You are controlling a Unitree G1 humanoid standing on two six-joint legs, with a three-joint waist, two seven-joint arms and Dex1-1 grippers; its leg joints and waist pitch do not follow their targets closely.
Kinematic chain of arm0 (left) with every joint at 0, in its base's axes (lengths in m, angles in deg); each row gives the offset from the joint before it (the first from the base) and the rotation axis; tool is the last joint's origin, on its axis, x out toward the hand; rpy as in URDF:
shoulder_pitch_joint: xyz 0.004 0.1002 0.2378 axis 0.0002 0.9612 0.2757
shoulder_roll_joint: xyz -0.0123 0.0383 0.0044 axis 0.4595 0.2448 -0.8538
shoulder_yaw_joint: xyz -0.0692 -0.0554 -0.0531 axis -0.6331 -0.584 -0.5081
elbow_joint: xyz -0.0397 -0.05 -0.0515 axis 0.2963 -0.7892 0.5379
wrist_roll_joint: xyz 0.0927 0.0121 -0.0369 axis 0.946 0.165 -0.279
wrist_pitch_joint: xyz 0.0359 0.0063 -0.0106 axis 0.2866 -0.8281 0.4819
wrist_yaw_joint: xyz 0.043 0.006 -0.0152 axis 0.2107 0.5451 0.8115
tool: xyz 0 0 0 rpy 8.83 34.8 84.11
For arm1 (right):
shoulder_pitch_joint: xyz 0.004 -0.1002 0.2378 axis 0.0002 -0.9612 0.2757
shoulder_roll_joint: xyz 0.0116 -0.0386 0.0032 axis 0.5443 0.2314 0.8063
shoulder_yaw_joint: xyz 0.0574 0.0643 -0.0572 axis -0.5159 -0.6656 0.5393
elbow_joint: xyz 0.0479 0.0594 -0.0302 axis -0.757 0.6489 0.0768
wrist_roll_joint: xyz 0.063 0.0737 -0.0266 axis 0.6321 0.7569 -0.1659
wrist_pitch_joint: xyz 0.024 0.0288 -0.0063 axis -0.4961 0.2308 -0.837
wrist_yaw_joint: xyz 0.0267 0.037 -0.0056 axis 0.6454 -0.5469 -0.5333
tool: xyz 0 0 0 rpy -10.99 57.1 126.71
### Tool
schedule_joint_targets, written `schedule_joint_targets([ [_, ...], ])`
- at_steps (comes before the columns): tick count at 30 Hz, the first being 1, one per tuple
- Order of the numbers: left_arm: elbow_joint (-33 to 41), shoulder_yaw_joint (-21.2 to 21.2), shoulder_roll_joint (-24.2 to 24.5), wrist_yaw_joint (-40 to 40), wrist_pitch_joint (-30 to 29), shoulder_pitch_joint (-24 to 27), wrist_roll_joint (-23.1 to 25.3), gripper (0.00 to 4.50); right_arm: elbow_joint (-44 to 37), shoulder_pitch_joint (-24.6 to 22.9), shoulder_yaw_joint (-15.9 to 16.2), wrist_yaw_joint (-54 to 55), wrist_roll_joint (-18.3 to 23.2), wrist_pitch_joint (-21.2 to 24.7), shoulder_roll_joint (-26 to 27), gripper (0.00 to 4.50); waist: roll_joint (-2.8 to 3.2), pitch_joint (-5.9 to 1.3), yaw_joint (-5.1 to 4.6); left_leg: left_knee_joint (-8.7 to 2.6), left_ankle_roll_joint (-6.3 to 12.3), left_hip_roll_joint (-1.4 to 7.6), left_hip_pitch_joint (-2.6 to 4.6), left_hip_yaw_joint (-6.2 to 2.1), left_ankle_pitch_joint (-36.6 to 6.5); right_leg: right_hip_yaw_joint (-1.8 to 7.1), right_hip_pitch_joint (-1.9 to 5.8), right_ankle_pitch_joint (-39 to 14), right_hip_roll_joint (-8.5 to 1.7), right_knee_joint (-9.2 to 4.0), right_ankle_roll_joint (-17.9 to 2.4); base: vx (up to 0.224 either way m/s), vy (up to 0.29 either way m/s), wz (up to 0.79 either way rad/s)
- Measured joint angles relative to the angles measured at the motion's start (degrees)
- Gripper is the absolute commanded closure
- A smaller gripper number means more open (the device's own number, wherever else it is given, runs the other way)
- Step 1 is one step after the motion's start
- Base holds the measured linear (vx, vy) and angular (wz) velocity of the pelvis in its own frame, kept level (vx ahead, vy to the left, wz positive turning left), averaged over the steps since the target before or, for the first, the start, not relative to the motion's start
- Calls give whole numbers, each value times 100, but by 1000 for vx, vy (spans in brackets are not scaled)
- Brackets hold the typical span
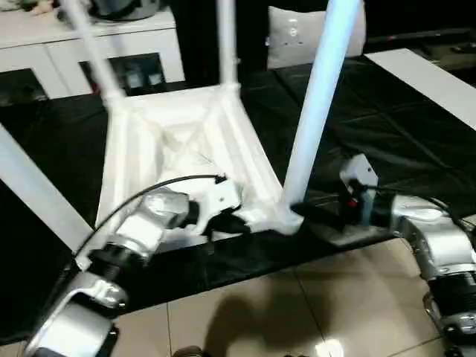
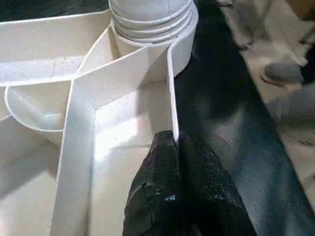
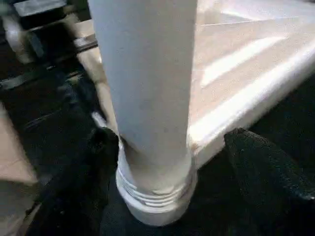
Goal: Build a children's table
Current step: Rotate leg to tighten
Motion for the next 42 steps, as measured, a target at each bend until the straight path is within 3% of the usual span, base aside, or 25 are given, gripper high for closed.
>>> schedule_joint_targets([
  [4, 15, 122, 150, -401, 245, 1, -6, 450, -4, 10, 248, -629, 87, 48, -125, 121, 0, 0, 63, 3, 1, 0, 1, 0, 0, 2, 2, 5, 0, 1, -8, 0, 0, 0],
  [11, 43, 278, 388, -988, 637, 0, -11, 450, 72, 80, 541, -1271, 92, -3, -143, 192, -8, 0, 116, 9, 0, 1, 3, 3, 0, 7, 3, -1, -2, 10, 1, 0, 0, 0],
  [22, 63, 327, 426, -1152, 718, 1, -16, 450, 72, 80, 592, -1502, 209, 108, -112, 254, -8, 0, 113, 14, -1, 1, 10, 8, 0, 16, 1, -3, -2, 33, 3, 0, 0, 0],
  [28, 301, 220, 412, -1166, 216, 110, -163, 450, -177, -75, 529, -1328, 307, 434, -6, 257, -8, -1, 101, 14, -1, 1, 13, 9, 1, 19, -4, -14, -2, 49, 5, 0, 0, 0],
  [31, 372, 11, 428, -912, -396, 179, -154, 450, -339, -145, 412, -583, 247, 685, 322, 257, -6, -1, 12, 17, -14, 1, 37, 17, 8, 37, -5, -24, -2, 77, 17, 0, 0, 0],
  [34, 394, -199, 352, -341, -953, 198, -101, 450, -404, -131, 187, 594, 48, 974, 844, 258, -4, 4, -221, 18, -30, 0, 80, 14, 18, 26, 8, -24, 0, 73, 18, 0, 0, 0],
  [35, 420, -264, 270, -103, -1148, 204, -79, 450, -410, -108, 78, 1091, -6, 1136, 1052, 258, -5, 7, -341, 25, -30, 2, 88, 5, 18, 6, 15, -25, -2, 60, 19, 0, 0, 0],
  [40, 482, -550, -260, 829, -1796, 229, -11, 450, -260, 171, -179, 2688, -321, 1505, 1718, 258, 68, 46, -756, 39, -45, 64, 88, -100, 6, -210, 129, -25, 3, -144, 20, 0, 0, 0],
  [42, 482, -654, -467, 1227, -2037, 179, 49, 450, -128, 341, -250, 3337, -450, 1545, 1998, 258, 92, 63, -886, 46, -49, 63, 89, -117, 3, -208, 138, -25, 3, -133, 20, 0, 0, 0],
])
